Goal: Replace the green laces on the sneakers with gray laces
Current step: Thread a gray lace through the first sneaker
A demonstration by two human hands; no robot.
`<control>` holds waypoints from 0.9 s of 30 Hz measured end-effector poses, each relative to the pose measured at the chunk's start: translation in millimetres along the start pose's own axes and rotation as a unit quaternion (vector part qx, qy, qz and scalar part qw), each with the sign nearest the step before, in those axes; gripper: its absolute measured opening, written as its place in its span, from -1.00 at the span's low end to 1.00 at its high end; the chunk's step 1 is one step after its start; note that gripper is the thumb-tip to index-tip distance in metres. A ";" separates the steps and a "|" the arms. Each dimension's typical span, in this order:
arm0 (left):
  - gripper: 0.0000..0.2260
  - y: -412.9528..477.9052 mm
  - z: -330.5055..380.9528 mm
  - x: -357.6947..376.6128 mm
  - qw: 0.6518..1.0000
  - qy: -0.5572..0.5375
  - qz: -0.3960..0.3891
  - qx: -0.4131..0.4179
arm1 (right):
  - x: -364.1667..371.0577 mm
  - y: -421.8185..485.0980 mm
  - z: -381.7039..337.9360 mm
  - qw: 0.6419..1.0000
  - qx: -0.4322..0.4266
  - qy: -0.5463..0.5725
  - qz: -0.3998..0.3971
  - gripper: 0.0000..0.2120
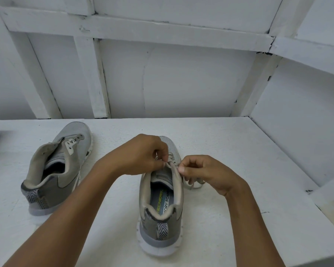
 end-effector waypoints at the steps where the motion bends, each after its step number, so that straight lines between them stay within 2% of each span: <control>1: -0.90 -0.2 2.1 -1.9 1.000 -0.002 0.009 0.004 | -0.6 -0.1 -2.1 1.000 -0.010 0.002 -0.001 -0.92; 3: -0.89 -0.2 5.7 -4.0 0.999 0.016 0.027 0.014 | -1.8 -0.2 -5.2 1.000 -0.025 0.018 0.007 -0.98; 9: -0.92 -0.3 10.3 -3.0 0.991 0.097 0.085 0.037 | -1.9 3.2 -6.2 0.999 -0.026 0.012 0.020 -0.96; 14: -0.88 1.5 4.8 -2.7 0.987 0.109 0.119 0.006 | -0.4 6.5 -10.2 1.000 -0.016 0.003 0.027 -0.89; 17: -0.89 0.2 5.1 -3.0 0.991 0.091 0.102 0.004 | -1.4 6.3 -11.0 1.000 -0.018 0.003 0.022 -0.99; 23: -0.86 -4.9 9.0 -5.5 0.999 0.018 0.037 0.036 | -6.8 5.3 -13.1 0.999 -0.034 -0.007 0.025 -0.90; 27: -0.81 -6.1 10.5 1.4 0.999 0.018 0.001 0.034 | -8.0 5.9 -7.1 0.999 0.010 -0.048 0.018 -0.89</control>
Point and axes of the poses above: each hand's wrist, its own y-axis towards the middle knuckle, its own x-axis out of the palm, z = x × y, the point moved 7 cm from there along y, towards the middle knuckle, and after that the axes turned 9 degrees about -x, right-handed, at the moved point
